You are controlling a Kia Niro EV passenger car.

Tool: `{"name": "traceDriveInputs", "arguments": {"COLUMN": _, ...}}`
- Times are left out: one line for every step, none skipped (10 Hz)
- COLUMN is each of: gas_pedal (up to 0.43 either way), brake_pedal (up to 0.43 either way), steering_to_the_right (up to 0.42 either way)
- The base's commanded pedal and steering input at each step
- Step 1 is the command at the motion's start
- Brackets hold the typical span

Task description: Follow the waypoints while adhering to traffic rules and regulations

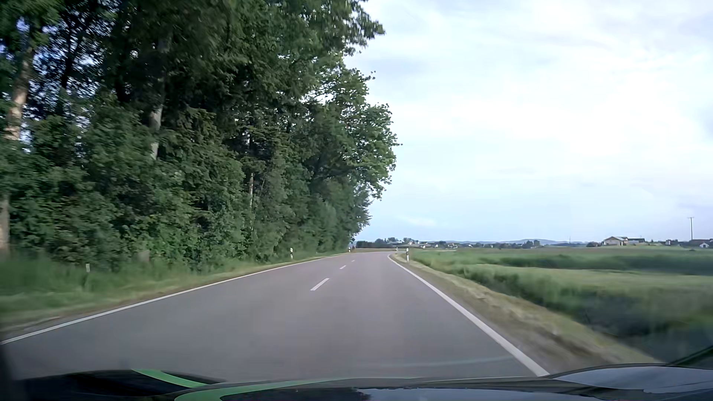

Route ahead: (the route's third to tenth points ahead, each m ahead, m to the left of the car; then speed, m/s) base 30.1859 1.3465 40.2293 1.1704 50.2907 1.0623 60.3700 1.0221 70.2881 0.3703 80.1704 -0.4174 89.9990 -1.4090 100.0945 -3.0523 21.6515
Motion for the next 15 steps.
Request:
{"name": "traceDriveInputs", "arguments": {"gas_pedal": 0.260, "brake_pedal": 0.000, "steering_to_the_right": -0.002}}
{"name": "traceDriveInputs", "arguments": {"gas_pedal": 0.228, "brake_pedal": 0.000, "steering_to_the_right": -0.001}}
{"name": "traceDriveInputs", "arguments": {"gas_pedal": 0.220, "brake_pedal": 0.000, "steering_to_the_right": -0.002}}
{"name": "traceDriveInputs", "arguments": {"gas_pedal": 0.209, "brake_pedal": 0.000, "steering_to_the_right": -0.002}}
{"name": "traceDriveInputs", "arguments": {"gas_pedal": 0.177, "brake_pedal": 0.000, "steering_to_the_right": 0.000}}
{"name": "traceDriveInputs", "arguments": {"gas_pedal": 0.098, "brake_pedal": 0.000, "steering_to_the_right": 0.000}}
{"name": "traceDriveInputs", "arguments": {"gas_pedal": 0.000, "brake_pedal": 0.000, "steering_to_the_right": 0.000}}
{"name": "traceDriveInputs", "arguments": {"gas_pedal": 0.000, "brake_pedal": 0.000, "steering_to_the_right": 0.000}}
{"name": "traceDriveInputs", "arguments": {"gas_pedal": 0.000, "brake_pedal": 0.000, "steering_to_the_right": 0.000}}
{"name": "traceDriveInputs", "arguments": {"gas_pedal": 0.000, "brake_pedal": 0.000, "steering_to_the_right": 0.000}}
{"name": "traceDriveInputs", "arguments": {"gas_pedal": 0.000, "brake_pedal": 0.000, "steering_to_the_right": 0.000}}
{"name": "traceDriveInputs", "arguments": {"gas_pedal": 0.000, "brake_pedal": 0.000, "steering_to_the_right": 0.000}}
{"name": "traceDriveInputs", "arguments": {"gas_pedal": 0.000, "brake_pedal": 0.000, "steering_to_the_right": 0.000}}
{"name": "traceDriveInputs", "arguments": {"gas_pedal": 0.000, "brake_pedal": 0.000, "steering_to_the_right": 0.000}}
{"name": "traceDriveInputs", "arguments": {"gas_pedal": 0.000, "brake_pedal": 0.000, "steering_to_the_right": 0.000}}
